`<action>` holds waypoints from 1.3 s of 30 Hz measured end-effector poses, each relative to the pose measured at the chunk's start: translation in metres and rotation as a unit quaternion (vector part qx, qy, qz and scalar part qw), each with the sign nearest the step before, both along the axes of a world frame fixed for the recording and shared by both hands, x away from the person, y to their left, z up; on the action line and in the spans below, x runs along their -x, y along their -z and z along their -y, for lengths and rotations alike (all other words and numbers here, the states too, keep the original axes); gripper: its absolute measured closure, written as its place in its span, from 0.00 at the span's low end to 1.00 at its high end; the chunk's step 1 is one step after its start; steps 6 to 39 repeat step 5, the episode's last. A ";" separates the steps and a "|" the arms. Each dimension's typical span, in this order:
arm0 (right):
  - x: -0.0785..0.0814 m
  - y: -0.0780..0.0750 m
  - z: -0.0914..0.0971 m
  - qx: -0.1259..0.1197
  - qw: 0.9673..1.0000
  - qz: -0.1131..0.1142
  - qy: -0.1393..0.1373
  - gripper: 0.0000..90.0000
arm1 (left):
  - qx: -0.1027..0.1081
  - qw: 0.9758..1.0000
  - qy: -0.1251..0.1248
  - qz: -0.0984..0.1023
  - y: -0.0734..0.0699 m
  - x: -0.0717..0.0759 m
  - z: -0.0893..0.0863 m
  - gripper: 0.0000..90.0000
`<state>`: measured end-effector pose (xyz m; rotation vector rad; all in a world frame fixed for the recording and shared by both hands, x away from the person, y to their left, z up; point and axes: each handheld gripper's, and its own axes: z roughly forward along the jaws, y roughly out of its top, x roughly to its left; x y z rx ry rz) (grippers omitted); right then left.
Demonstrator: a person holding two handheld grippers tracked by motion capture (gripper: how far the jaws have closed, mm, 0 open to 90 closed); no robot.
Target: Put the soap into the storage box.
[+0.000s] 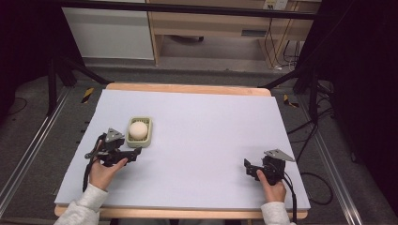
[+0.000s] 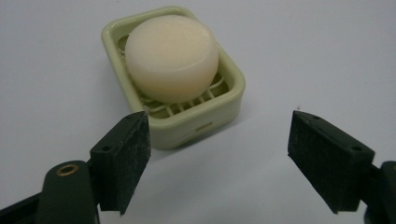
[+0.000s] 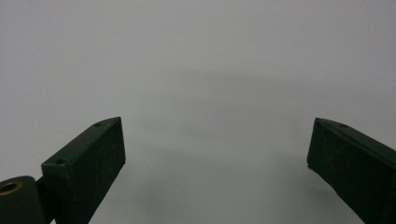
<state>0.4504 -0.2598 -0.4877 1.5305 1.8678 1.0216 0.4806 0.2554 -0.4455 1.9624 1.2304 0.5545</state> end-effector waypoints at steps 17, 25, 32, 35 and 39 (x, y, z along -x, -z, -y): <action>0.000 0.000 0.000 -0.002 1.000 -0.002 0.000 0.05 | 0.012 1.000 -0.015 0.007 0.003 0.014 -0.014 0.24; 0.000 0.000 0.000 -0.002 1.000 -0.002 0.000 0.05 | 0.012 1.000 -0.015 0.007 0.003 0.014 -0.014 0.24; 0.000 0.000 0.000 -0.002 1.000 -0.002 0.000 0.05 | 0.012 1.000 -0.015 0.007 0.003 0.014 -0.014 0.24; 0.000 0.000 0.000 -0.002 1.000 -0.002 0.000 0.05 | 0.012 1.000 -0.015 0.007 0.003 0.014 -0.014 0.24; 0.000 0.000 0.000 -0.002 1.000 -0.002 0.000 0.05 | 0.012 1.000 -0.015 0.007 0.003 0.014 -0.014 0.24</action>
